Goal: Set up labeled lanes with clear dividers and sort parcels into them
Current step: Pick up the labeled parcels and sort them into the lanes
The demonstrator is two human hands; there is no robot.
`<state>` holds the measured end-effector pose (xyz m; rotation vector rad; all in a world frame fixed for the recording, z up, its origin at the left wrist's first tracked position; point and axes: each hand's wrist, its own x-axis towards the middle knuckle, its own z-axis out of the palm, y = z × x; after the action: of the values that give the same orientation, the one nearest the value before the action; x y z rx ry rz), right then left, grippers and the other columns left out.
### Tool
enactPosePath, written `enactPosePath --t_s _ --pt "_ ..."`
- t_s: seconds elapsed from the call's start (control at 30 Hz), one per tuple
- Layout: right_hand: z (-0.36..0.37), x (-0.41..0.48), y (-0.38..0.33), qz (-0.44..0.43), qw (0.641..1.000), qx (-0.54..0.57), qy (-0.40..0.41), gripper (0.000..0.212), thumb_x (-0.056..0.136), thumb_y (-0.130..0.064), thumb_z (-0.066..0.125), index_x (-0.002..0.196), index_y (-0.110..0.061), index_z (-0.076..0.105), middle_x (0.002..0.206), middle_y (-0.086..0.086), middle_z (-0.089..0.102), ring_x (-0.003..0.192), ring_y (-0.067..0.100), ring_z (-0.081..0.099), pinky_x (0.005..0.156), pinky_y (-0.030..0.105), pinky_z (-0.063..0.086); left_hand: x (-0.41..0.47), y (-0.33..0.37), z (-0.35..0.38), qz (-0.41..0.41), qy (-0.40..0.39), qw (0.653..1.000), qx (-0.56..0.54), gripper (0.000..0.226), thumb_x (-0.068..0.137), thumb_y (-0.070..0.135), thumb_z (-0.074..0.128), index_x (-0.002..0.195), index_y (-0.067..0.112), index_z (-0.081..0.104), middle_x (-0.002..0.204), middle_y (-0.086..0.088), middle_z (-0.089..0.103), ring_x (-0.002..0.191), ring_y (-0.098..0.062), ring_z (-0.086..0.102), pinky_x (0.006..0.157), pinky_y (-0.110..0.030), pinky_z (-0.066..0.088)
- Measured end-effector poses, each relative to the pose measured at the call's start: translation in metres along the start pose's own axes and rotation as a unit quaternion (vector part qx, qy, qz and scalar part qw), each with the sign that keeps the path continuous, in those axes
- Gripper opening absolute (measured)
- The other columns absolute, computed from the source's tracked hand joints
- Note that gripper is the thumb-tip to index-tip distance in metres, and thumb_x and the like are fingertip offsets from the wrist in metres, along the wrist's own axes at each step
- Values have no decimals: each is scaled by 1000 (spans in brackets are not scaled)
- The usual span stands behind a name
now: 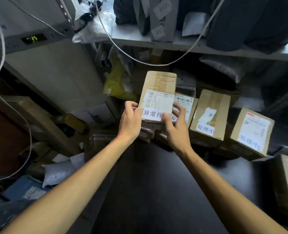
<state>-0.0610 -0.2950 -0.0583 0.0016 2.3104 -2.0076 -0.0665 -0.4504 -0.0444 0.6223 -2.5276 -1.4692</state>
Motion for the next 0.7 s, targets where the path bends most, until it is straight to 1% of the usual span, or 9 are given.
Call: enactPosePath --t_s 0.07,0.13,0.23,0.33,0.47,0.5,0.57,0.63,0.7 --pt "-11 -18 -2 2 1000 14 20 43 99 -37 56 137 -40 35 142 -6 51 121 15 60 98 47 54 -15 8 3 10 -30 999 -14 15 96 31 46 108 22 49 108 1 65 101 -19 60 82 -36 45" --pt "-24 -36 -5 2 999 13 39 45 100 -36 55 140 -37 35 143 -5 51 125 16 57 100 47 53 -33 16 6 15 -64 997 -28 27 94 39 43 116 25 49 116 0 65 108 -19 60 91 -39 47" --pt "-51 -74 -10 -12 996 -3 94 42 100 -35 53 139 -32 37 140 -4 55 126 13 56 103 46 51 -68 29 14 19 -113 991 -68 41 88 48 38 120 27 52 118 2 64 110 -17 58 94 -37 46" --pt "-79 -117 -13 -12 989 -11 145 42 100 -29 53 139 -26 40 137 0 58 124 14 57 104 45 49 -104 39 24 33 -162 982 -89 33 98 40 39 123 24 54 120 1 63 111 -15 57 96 -34 45" --pt "-119 -180 -19 -3 978 -32 205 45 96 -30 55 138 -23 43 136 5 57 125 20 56 103 49 49 -165 57 44 42 -243 957 -155 32 103 35 39 126 20 56 119 2 67 114 -14 60 104 -38 45" --pt "-132 -198 -21 -2 974 -36 224 46 93 -33 54 137 -24 44 135 5 57 125 20 55 103 49 49 -184 64 52 42 -267 948 -169 34 103 35 40 128 18 55 117 2 68 112 -13 63 101 -35 47" --pt "-158 -233 -24 4 966 -46 256 48 90 -37 53 136 -26 45 134 2 57 126 17 54 104 47 48 -221 74 69 49 -316 929 -185 35 103 33 41 130 14 53 107 7 71 99 -2 68 83 -19 53" --pt "-183 -261 -27 8 960 -47 277 47 89 -38 53 134 -27 46 134 2 57 125 15 55 104 46 49 -252 82 85 68 -352 915 -183 32 104 30 40 130 13 51 102 13 68 86 10 66 67 -6 48" --pt "-211 -289 -29 7 951 -41 306 40 88 -35 54 128 -32 49 133 0 58 121 15 58 100 47 51 -282 95 104 97 -385 903 -163 30 105 29 39 129 15 49 104 15 65 83 17 63 64 -1 44"
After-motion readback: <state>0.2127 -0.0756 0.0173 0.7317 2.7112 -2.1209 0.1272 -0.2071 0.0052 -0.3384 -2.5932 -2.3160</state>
